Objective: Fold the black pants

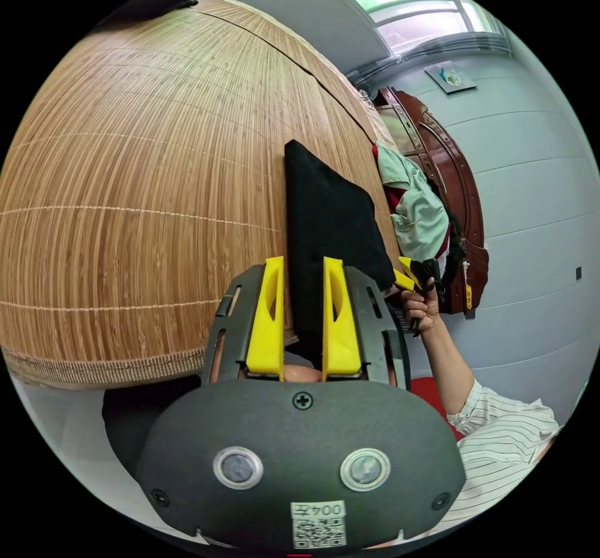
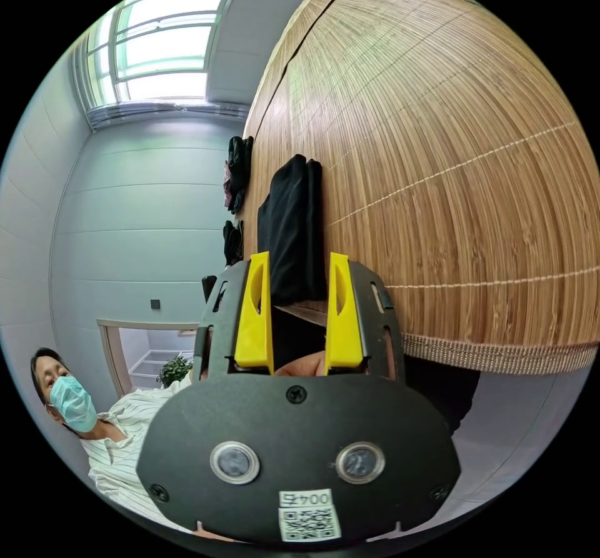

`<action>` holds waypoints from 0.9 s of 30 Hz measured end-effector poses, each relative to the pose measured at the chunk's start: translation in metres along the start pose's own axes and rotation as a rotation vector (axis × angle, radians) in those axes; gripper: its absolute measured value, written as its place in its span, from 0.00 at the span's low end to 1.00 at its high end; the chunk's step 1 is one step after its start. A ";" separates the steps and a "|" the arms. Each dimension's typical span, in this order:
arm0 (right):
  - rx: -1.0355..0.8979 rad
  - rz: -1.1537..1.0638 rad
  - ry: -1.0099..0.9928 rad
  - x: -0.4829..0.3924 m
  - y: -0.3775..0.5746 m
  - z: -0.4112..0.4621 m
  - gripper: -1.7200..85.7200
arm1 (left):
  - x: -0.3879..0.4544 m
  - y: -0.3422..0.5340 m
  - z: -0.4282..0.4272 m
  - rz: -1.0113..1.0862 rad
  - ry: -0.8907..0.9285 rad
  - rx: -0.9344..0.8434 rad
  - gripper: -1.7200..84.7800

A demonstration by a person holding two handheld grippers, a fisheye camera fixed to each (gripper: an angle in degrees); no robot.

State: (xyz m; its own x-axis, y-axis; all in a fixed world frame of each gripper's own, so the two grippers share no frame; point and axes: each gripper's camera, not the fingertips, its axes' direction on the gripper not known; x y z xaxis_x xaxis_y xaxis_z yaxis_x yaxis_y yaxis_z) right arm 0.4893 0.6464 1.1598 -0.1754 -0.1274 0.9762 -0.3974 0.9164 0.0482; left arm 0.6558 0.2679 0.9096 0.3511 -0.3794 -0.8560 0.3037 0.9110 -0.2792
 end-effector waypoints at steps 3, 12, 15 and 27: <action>-0.039 -0.018 0.001 0.010 -0.012 0.007 0.17 | -0.004 -0.009 0.012 -0.005 0.017 -0.013 0.13; -0.133 -0.072 -0.035 0.031 -0.047 0.072 0.16 | -0.020 -0.018 0.037 -0.008 0.040 -0.013 0.11; -0.148 -0.075 -0.058 0.038 -0.058 0.103 0.16 | -0.023 -0.019 0.044 0.000 0.028 -0.015 0.11; -0.124 -0.031 -0.071 0.062 -0.087 0.240 0.13 | -0.042 -0.017 0.067 0.007 0.018 -0.003 0.08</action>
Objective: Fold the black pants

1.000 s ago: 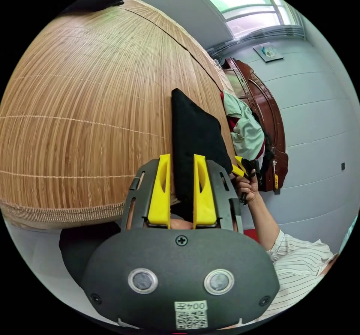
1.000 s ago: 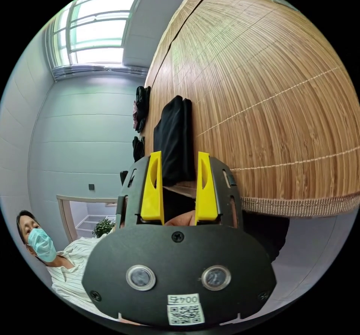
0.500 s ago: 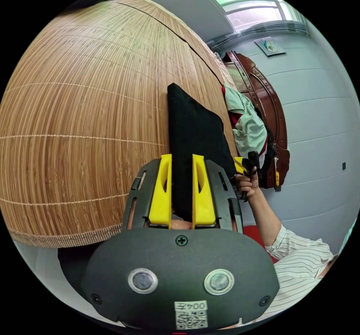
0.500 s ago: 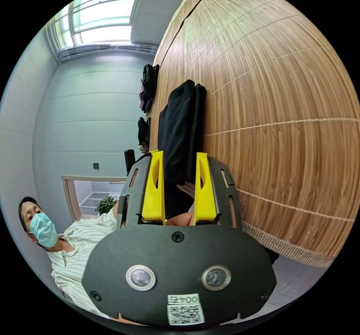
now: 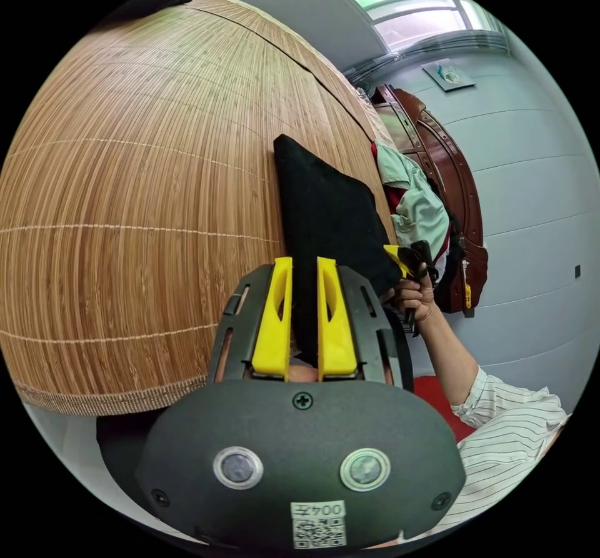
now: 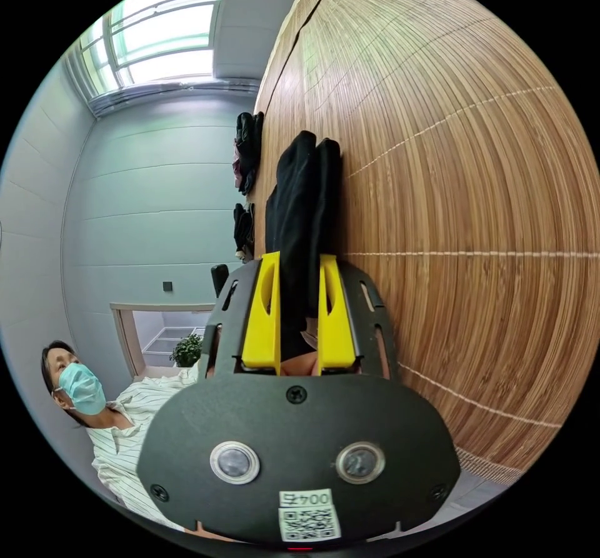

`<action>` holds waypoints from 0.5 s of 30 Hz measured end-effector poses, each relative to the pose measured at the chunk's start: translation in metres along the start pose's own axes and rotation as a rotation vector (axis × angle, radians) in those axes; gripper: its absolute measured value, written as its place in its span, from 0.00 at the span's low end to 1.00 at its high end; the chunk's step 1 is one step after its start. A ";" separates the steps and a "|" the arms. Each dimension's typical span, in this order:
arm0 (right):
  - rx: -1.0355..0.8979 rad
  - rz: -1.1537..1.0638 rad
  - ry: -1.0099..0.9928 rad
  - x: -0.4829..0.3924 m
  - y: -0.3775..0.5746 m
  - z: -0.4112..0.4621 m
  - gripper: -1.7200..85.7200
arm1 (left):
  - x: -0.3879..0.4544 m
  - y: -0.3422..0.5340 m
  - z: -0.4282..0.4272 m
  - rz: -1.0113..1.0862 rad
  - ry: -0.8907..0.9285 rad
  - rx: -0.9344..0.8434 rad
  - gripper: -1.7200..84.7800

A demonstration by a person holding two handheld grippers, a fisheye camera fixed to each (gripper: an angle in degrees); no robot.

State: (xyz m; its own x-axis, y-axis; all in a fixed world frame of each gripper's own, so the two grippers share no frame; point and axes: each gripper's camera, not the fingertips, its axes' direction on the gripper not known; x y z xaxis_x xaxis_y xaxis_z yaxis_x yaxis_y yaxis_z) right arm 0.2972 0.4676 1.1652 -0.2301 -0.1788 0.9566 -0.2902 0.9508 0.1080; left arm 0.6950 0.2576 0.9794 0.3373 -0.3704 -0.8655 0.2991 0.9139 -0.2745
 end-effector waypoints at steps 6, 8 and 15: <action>0.008 -0.047 0.226 -0.025 -0.011 0.087 0.09 | -0.005 0.006 0.008 0.029 -0.029 0.029 0.06; -0.009 -0.145 0.408 -0.070 -0.016 0.131 0.09 | -0.010 0.008 0.011 0.017 -0.021 0.043 0.06; -0.146 -0.403 0.672 -0.204 -0.041 0.277 0.09 | -0.052 0.024 0.014 -0.076 0.162 0.116 0.09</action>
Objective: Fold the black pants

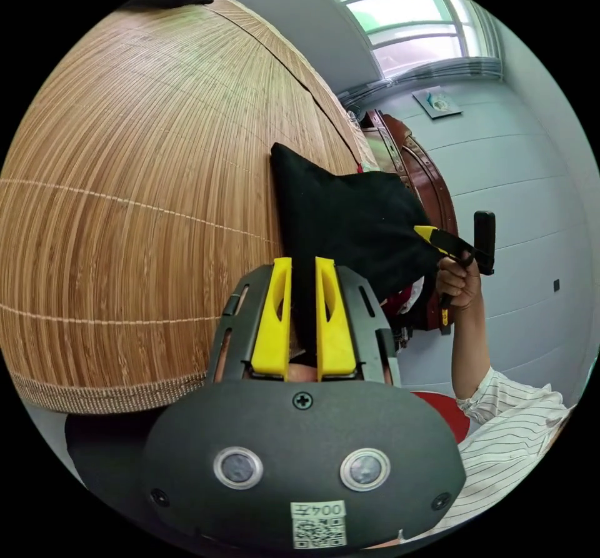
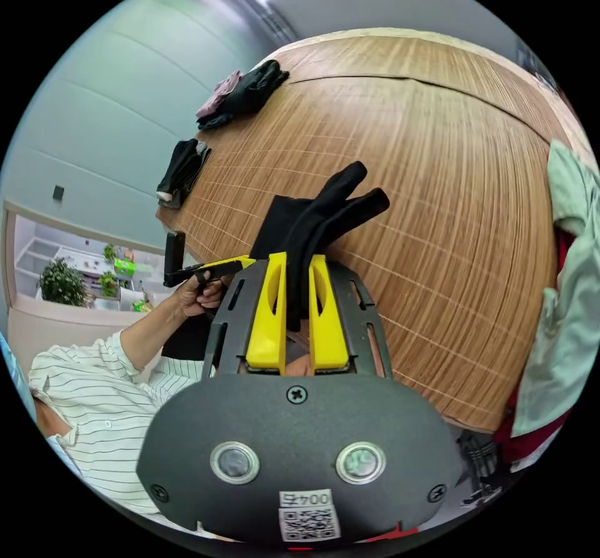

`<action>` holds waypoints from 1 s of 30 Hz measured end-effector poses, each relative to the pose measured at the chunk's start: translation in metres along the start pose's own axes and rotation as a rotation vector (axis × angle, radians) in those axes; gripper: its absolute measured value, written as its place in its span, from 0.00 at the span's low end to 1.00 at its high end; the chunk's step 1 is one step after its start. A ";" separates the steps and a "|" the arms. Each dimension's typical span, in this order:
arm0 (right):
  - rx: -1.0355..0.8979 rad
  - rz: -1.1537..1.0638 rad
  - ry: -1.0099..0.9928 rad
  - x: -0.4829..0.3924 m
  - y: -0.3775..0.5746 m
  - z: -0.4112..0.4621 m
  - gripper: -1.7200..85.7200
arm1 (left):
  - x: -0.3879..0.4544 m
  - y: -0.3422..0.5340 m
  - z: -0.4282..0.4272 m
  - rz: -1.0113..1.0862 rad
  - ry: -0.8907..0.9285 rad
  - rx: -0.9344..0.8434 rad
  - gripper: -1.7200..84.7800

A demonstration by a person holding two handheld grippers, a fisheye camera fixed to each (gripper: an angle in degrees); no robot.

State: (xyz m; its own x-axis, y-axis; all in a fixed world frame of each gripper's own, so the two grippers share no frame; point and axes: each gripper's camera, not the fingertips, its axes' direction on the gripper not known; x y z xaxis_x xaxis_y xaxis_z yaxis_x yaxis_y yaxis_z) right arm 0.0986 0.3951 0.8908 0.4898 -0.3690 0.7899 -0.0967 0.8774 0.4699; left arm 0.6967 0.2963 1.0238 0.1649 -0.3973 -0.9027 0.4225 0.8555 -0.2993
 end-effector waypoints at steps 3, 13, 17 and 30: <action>-0.035 -0.072 0.046 -0.066 -0.042 0.022 0.09 | -0.018 0.007 -0.014 -0.029 0.057 0.069 0.09; -0.172 -0.337 0.303 -0.278 -0.157 0.139 0.09 | -0.044 -0.016 -0.091 0.032 -0.126 0.379 0.05; -0.242 -0.428 0.333 -0.347 -0.204 0.188 0.09 | -0.098 -0.048 -0.097 -0.086 -0.049 0.390 0.04; -0.283 -0.628 0.341 -0.555 -0.400 0.336 0.09 | -0.172 -0.118 -0.093 -0.200 -0.038 0.337 0.03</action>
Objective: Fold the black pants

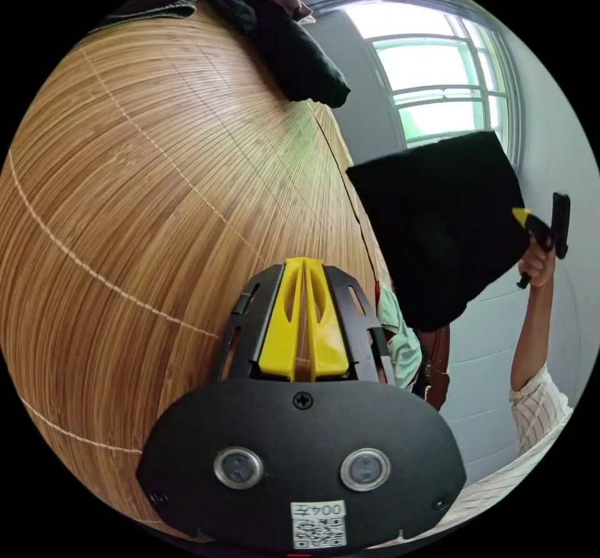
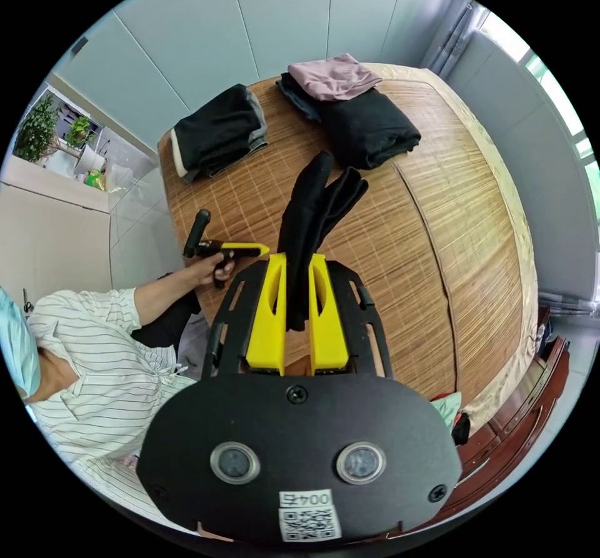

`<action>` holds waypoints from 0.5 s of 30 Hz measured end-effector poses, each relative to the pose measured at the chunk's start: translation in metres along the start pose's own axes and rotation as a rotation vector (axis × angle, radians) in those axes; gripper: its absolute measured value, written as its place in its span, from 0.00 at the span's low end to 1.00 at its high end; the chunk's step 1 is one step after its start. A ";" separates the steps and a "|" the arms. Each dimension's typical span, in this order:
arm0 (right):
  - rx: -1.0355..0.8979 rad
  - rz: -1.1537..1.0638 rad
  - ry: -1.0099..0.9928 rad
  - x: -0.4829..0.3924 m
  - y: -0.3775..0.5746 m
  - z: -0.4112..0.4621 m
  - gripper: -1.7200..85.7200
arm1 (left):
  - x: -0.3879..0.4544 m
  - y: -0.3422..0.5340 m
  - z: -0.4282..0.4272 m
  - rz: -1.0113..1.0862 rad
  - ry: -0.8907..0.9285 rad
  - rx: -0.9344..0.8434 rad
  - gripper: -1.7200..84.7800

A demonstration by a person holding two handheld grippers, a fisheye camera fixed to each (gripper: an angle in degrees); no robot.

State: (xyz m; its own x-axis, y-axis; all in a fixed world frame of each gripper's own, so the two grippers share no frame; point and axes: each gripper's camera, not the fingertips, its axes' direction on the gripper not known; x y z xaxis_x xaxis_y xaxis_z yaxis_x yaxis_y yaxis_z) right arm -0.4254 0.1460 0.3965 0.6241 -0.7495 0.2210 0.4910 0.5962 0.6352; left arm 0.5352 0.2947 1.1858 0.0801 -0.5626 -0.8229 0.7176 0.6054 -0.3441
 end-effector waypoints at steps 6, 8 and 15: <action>0.062 0.013 0.277 0.016 -0.179 -0.049 0.09 | -0.009 -0.015 0.010 -0.016 0.031 -0.009 0.02; 0.145 0.011 0.518 0.004 -0.241 -0.073 0.09 | -0.009 -0.018 0.012 -0.016 0.022 -0.005 0.02; 0.250 -0.173 1.061 -0.072 -0.349 0.037 0.09 | -0.013 -0.024 0.012 -0.019 0.033 -0.006 0.02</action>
State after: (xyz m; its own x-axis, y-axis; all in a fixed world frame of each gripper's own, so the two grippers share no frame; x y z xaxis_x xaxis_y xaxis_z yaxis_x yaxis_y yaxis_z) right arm -0.6644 -0.0189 0.1859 0.8219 -0.1179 -0.5573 0.5605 0.3424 0.7541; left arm 0.5252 0.2808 1.2107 0.0433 -0.5549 -0.8308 0.7144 0.5985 -0.3625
